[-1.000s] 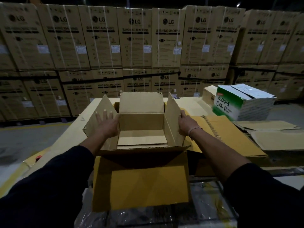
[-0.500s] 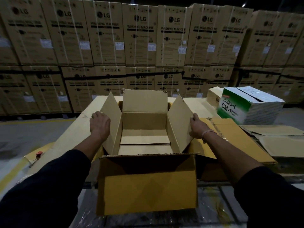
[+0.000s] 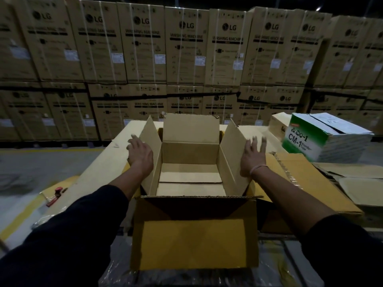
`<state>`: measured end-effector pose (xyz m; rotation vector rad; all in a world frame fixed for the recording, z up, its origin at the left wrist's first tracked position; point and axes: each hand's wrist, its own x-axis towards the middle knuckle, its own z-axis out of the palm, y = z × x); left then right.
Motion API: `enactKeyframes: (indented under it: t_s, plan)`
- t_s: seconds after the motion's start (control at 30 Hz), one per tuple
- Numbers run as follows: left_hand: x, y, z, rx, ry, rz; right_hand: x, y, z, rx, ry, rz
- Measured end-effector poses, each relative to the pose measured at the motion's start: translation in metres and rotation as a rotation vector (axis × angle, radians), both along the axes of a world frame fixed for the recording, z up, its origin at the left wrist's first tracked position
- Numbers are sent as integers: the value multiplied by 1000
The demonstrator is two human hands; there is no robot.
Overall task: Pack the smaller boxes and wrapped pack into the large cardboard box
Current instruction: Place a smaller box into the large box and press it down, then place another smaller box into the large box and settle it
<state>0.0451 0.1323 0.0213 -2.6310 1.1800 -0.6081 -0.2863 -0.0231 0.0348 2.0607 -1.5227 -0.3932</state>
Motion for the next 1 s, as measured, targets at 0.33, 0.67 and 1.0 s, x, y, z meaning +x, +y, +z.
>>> enactKeyframes:
  t_s: [0.33,0.67,1.0]
  plan:
    - [-3,-25,-3,-148,631,-588,38,14,9,-91,-45,67]
    - [15,-22,-10,-346,736,-487,30,-9,3,137,-568,161]
    - [-7,-25,3,-413,796,-539,15,-12,22,189,-1134,221]
